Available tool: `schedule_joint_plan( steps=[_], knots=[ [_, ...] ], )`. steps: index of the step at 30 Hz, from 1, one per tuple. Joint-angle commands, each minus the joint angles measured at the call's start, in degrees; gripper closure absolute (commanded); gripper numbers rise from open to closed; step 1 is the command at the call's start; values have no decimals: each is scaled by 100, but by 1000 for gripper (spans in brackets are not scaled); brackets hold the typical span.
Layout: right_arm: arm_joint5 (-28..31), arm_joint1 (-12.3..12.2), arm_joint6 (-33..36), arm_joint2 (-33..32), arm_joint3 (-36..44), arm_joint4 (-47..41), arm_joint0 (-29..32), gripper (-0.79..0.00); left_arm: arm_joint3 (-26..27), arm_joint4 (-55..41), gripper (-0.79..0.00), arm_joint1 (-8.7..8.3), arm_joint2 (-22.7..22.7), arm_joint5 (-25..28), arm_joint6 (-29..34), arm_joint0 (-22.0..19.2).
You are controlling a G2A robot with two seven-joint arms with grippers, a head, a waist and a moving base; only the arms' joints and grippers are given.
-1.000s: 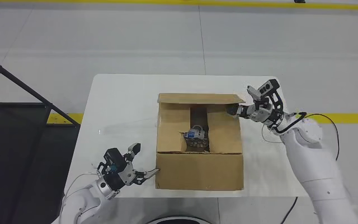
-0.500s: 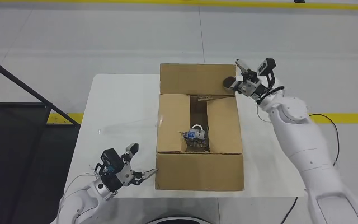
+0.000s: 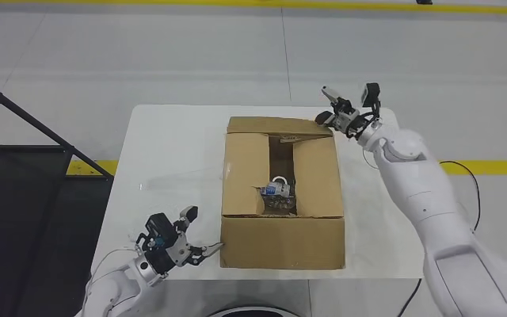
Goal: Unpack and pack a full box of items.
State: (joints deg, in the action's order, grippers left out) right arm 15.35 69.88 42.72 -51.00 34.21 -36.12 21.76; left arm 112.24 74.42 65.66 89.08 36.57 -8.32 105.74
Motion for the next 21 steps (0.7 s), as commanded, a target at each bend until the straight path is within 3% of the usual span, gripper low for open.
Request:
schedule_joint_plan(
  steps=[1, 6, 11, 14, 21],
  knots=[
    [244, -15, 197, -125, 33, -146, 19, -785, 45, -23, -785, -2, 10, -44, -82, 14],
    [310, -121, 1103, -434, 688, -501, 300, -785, 152, -277, -785, 3, 163, -311, -346, 98],
    [-285, -275, 1815, -497, 1855, -164, 838, -785, 119, -804, -785, 23, 391, -705, -552, 169],
    [-765, -364, 1910, -414, 2461, 498, 1105, -785, 26, -1208, -785, 33, 520, -826, -566, 186],
    [-1305, -377, 1816, -200, 3149, 981, 1487, -785, -158, -1496, -785, 34, 669, -835, -507, 211]
  ],
)
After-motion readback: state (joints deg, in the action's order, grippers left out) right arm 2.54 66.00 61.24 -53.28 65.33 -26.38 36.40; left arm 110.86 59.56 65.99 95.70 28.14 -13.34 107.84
